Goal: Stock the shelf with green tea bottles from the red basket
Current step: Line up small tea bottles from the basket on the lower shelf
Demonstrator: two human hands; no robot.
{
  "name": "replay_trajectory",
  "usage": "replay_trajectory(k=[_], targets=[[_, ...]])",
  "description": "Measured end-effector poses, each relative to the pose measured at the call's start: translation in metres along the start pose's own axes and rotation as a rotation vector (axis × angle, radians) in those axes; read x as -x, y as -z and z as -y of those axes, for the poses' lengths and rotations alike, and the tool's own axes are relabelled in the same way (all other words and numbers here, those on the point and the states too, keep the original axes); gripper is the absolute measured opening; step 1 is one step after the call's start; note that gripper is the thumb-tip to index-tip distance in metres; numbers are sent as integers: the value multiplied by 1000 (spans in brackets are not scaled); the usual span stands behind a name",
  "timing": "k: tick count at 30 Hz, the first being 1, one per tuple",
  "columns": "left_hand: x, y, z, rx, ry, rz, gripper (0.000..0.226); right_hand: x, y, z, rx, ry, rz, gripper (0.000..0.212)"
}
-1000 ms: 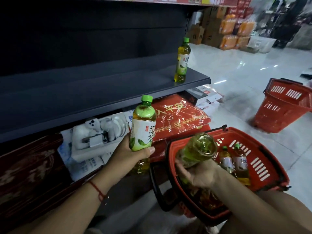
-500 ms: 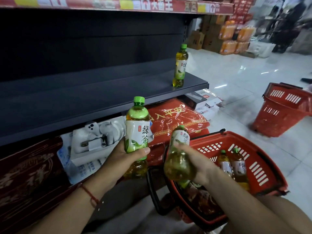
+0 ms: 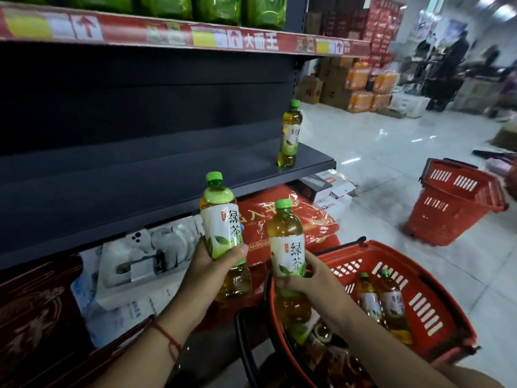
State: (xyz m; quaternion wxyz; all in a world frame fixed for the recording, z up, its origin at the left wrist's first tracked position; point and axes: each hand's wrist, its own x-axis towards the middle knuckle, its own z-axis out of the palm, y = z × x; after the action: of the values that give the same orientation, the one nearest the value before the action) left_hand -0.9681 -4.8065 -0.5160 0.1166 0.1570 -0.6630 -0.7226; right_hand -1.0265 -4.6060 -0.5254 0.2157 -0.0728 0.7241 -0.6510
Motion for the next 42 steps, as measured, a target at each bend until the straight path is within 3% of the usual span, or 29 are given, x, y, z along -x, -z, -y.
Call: replay_trajectory(k=[5,11,19,27,37,39,42], targets=[[-43,13,-6,-93,-10,-19,43,-44,4,10,-87,-37,-41,53],[-81,13,-13,-101,-12,-102,35,-119,1,68,132,154,-104,44],[-121,15,-4,-48,42,-149,37,-271,-9,124,400,342,-337,49],[-136,16,10,-27,67,-79,38,-347,-21,124,488,387,-394,49],[-133,18,4,35,110,-43,43,-355,-26,130,507,335,-434,52],[-132,17,1,48,122,-61,46,-328,-33,124,388,329,-379,51],[-128,18,-3,129,159,-108,49,-251,-48,106,287,250,-150,49]])
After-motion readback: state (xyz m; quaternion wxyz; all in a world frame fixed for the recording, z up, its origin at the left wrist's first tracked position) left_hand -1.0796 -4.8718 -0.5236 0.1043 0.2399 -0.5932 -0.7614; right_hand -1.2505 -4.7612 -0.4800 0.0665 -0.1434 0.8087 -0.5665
